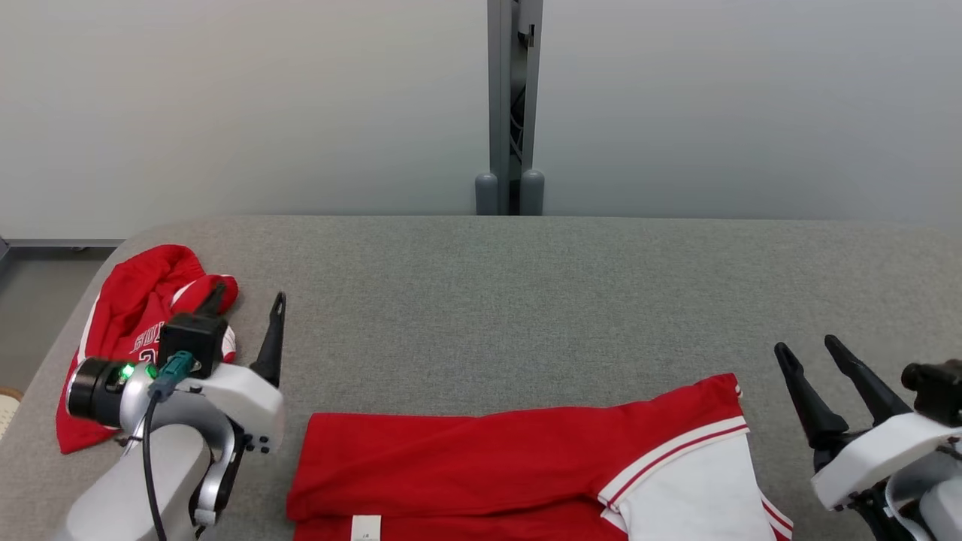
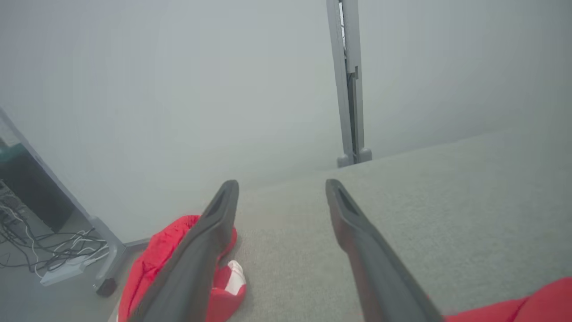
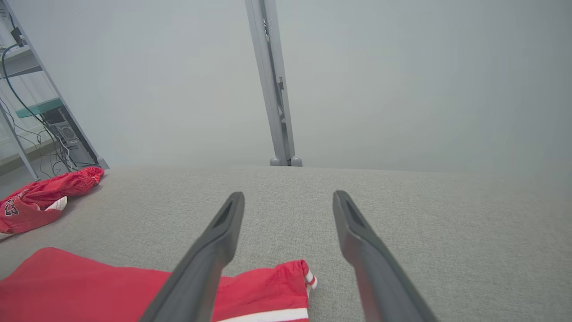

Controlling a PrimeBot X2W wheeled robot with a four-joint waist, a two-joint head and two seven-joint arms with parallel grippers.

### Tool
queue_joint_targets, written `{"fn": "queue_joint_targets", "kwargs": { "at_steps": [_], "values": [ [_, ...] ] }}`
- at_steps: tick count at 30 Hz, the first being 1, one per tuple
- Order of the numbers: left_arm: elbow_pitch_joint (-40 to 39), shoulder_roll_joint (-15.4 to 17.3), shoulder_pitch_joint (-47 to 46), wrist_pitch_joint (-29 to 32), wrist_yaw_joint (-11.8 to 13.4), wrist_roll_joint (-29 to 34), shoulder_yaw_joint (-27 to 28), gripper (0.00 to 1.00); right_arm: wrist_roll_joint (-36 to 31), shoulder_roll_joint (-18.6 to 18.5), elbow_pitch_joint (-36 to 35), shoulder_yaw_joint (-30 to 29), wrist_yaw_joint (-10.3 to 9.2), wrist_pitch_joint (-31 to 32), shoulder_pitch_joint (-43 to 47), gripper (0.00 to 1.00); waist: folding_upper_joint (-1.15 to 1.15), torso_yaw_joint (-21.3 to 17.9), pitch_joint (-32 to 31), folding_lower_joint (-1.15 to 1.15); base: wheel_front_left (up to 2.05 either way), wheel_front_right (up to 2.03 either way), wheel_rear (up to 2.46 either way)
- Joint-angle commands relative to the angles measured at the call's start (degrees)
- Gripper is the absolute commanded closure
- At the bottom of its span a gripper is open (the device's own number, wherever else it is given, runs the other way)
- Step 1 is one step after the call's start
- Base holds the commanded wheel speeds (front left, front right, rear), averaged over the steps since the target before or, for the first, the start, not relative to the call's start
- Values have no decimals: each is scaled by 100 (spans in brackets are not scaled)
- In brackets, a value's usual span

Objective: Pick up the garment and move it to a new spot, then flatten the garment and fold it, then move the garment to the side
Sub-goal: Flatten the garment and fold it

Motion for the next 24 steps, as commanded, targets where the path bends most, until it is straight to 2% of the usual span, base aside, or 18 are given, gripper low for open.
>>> {"fn": "queue_joint_targets", "kwargs": {
  "at_steps": [1,4,7,11,14,16,19,21,24],
  "values": [
    [-236,-39,163,-24,153,247,251,0,-122,78,47,-80,-2,-130,92,0,0,0,22,0,0,0,0],
    [-1017,-152,754,-22,563,1169,1066,0,-455,371,166,-365,-2,-369,260,0,0,-2,57,0,0,0,0],
    [-1549,-420,1357,-24,665,1836,1753,0,-702,664,213,-606,-2,-456,433,0,0,-24,75,0,0,0,0],
    [-1945,-846,2089,-25,492,2438,2515,0,-955,955,186,-845,-2,-484,622,0,0,-60,89,0,0,0,0],
    [-2034,-1157,2495,-25,202,2749,2947,0,-1062,1115,172,-1002,-2,-483,775,0,0,-79,94,0,0,0,0],
    [-2031,-1296,2709,-25,27,3036,3117,0,-1089,1184,203,-1050,-2,-484,846,0,0,-87,91,0,0,0,0],
    [-1949,-1484,2948,-26,-74,3424,3258,0,-1022,1239,249,-1094,-2,-485,906,0,0,-83,88,0,0,0,0],
    [-1956,-1655,3046,-26,-90,3480,3456,0,-980,1253,259,-1118,-2,-485,924,0,0,-73,92,0,0,0,0],
    [-1939,-1801,3143,-26,-244,3623,3637,0,-964,1244,273,-1098,-2,-486,934,0,0,-53,96,0,0,0,0]
  ]
}}
